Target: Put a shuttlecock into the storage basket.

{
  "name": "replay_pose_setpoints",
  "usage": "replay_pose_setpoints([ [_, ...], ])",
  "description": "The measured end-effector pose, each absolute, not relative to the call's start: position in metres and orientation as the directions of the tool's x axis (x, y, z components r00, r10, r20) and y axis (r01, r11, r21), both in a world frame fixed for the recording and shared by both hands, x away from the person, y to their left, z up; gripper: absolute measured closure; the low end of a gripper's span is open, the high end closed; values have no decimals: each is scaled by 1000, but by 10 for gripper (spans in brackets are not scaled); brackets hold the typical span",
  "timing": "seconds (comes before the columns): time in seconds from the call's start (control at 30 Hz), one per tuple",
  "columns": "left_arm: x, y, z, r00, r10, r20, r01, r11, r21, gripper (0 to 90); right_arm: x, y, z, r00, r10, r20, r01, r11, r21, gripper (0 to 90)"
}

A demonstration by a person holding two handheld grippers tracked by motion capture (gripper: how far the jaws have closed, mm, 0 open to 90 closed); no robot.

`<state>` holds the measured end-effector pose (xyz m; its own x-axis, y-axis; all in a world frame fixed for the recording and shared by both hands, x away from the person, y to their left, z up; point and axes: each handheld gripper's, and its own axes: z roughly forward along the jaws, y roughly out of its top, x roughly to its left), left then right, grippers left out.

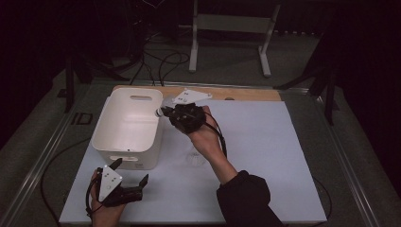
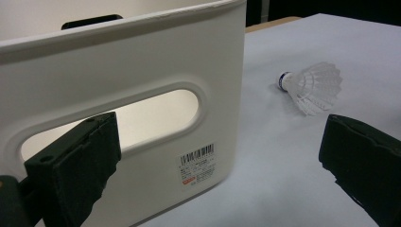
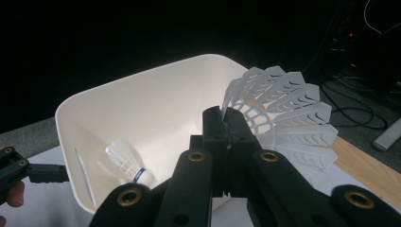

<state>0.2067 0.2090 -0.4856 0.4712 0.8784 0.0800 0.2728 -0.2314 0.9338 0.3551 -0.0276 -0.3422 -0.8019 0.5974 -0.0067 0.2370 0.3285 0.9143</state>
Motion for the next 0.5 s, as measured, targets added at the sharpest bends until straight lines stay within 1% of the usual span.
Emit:
replay_pose_setpoints([
  [0.5, 207, 209, -486, 471, 879, 80, 272, -231, 934, 5, 358, -21, -343, -810, 587, 9, 241, 319, 917, 893],
])
